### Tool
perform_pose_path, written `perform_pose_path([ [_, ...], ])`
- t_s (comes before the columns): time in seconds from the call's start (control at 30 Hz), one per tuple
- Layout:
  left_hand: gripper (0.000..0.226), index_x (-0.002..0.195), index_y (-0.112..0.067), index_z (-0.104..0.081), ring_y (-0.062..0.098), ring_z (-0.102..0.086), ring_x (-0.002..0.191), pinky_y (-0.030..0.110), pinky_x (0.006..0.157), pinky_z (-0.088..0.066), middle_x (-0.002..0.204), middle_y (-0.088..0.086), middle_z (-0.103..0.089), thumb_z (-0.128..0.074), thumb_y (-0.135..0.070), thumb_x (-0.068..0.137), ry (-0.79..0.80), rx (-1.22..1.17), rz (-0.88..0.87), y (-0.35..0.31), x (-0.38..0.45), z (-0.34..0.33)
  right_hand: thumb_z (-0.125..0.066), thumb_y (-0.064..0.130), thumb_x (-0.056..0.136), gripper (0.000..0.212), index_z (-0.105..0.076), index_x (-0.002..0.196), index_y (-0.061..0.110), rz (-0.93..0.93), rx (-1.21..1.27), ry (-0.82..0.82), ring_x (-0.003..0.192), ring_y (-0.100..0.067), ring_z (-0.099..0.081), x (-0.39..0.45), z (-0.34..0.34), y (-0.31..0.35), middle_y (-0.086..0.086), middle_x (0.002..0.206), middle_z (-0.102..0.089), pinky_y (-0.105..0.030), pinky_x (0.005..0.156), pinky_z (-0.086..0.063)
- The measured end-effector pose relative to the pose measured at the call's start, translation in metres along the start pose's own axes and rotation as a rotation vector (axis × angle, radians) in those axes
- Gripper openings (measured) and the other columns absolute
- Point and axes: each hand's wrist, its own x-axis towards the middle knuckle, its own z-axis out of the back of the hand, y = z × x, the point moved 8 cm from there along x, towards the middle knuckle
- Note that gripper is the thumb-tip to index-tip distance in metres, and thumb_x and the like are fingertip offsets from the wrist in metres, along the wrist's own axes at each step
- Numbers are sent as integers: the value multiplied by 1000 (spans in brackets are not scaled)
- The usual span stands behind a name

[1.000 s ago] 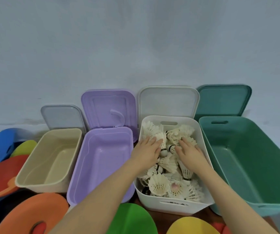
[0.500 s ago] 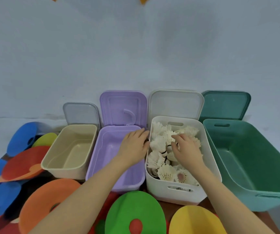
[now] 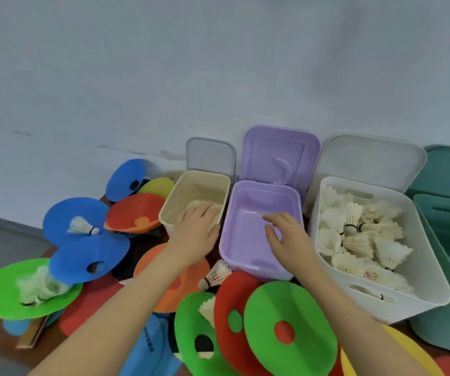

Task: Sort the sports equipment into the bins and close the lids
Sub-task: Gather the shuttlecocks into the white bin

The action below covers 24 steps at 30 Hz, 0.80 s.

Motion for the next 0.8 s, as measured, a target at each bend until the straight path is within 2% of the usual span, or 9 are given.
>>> perform_pose_path([
  [0.07, 73, 131, -15, -51, 25, -41, 128, 38, 103, -28, 140, 6, -46, -17, -48, 76, -13, -1, 25, 29, -18, 9, -52, 15, 88, 26, -65, 110, 7, 3, 21, 19, 96, -25, -60, 1, -22, 21, -7, 102, -64, -26, 80, -41],
  [0.17, 63, 129, -17, -54, 26, -44, 125, 39, 100, -29, 138, 5, -48, -23, -45, 81, -44, -16, 52, 76, -43, 22, -50, 16, 88, 27, -65, 109, 7, 11, 51, 51, 96, -25, -59, 4, -57, 61, -8, 101, -62, -33, 80, -45],
  [0.27, 48, 133, -19, -49, 22, -36, 131, 38, 105, -23, 142, 2, -42, -37, -36, 90, -26, -27, 84, 130, -68, 30, -53, 14, 89, 23, -65, 108, 10, 12, 69, 74, 95, -20, -59, 3, -93, 104, -3, 102, -63, -29, 78, -44],
  [0.33, 42, 135, -20, -46, 20, -33, 133, 37, 106, -20, 145, 1, -39, -45, -31, 94, -28, -31, 82, 167, -84, 36, -52, 17, 88, 24, -65, 108, 12, 15, 82, 101, 92, -20, -60, 0, -120, 130, -2, 102, -63, -31, 77, -46],
  [0.4, 42, 136, -20, -45, 19, -30, 134, 36, 107, -18, 146, 0, -36, -46, -29, 96, -20, -38, 97, 202, -99, 40, -53, 16, 89, 23, -64, 109, 14, 12, 100, 132, 91, -18, -59, -2, -148, 154, 0, 101, -62, -32, 78, -47],
  [0.53, 44, 139, -22, -40, 17, -23, 138, 33, 108, -13, 150, -1, -29, -38, -34, 97, 48, -25, 168, 268, -132, 42, -54, 14, 91, 25, -62, 115, 15, 33, 118, 179, 95, -9, -54, -10, -202, 204, 12, 100, -54, -18, 75, -36],
  [0.6, 51, 138, -20, -43, 19, -26, 137, 35, 108, -15, 148, 1, -33, -32, -41, 92, 67, -30, 201, 299, -149, 45, -54, 17, 92, 26, -61, 118, 14, 37, 127, 223, 95, -10, -54, -13, -229, 226, 7, 104, -57, -20, 76, -40],
  [0.7, 53, 133, -16, -49, 25, -36, 132, 41, 105, -24, 143, 6, -41, -39, -40, 87, 56, -67, 265, 341, -173, 51, -54, 22, 93, 30, -59, 121, 14, 83, 129, 309, 97, -16, -55, -10, -265, 258, 3, 107, -58, -32, 79, -47],
  [0.8, 56, 135, -21, -46, 22, -33, 134, 39, 107, -19, 145, 1, -38, -40, -44, 85, 84, -58, 350, 381, -192, 50, -56, 27, 90, 30, -61, 117, 16, 169, 119, 386, 97, -17, -53, -6, -295, 286, 2, 108, -60, -33, 81, -41],
])
